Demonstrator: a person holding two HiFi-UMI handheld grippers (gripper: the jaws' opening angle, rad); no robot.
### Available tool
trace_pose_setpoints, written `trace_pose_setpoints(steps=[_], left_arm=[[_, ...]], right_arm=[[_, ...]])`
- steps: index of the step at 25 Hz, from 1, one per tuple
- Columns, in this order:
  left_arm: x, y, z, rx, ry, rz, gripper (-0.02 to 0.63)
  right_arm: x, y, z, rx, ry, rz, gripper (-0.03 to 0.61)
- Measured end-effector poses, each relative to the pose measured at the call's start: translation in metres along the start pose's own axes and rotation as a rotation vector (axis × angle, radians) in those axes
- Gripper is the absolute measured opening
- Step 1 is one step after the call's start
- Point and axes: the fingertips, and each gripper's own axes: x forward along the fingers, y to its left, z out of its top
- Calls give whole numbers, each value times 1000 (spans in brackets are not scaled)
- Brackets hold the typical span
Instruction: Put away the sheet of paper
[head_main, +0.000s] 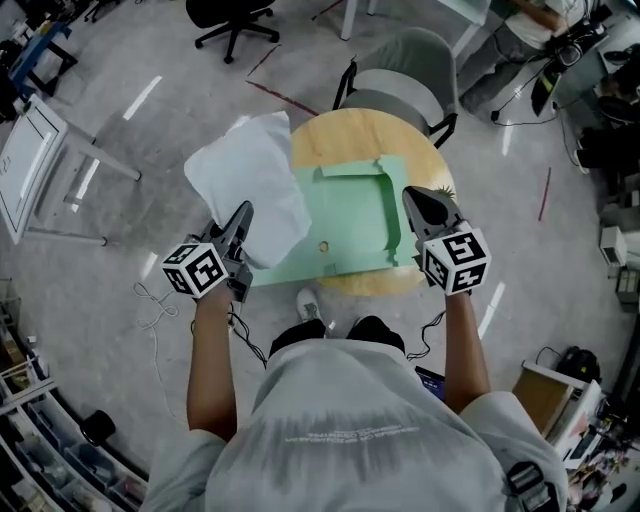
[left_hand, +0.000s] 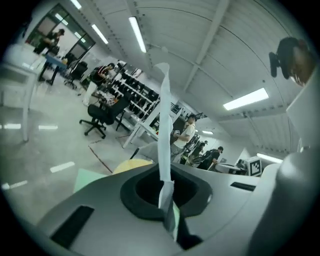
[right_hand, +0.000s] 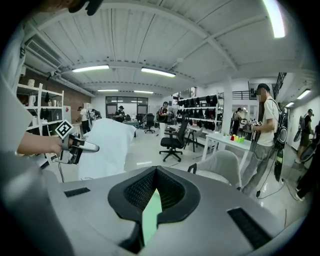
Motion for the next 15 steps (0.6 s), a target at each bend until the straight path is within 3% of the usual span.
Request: trace_pose_setpoints(steps=[3, 8, 15], left_arm=[[3, 28, -33, -176, 20, -6, 18], [20, 61, -101, -330, 125, 31, 18], [31, 81, -166, -363, 248, 147, 18]], right_arm=[[16, 6, -16, 6, 44, 21, 26], [35, 9, -39, 5, 88, 68, 26], [49, -8, -73, 120, 128, 102, 26]])
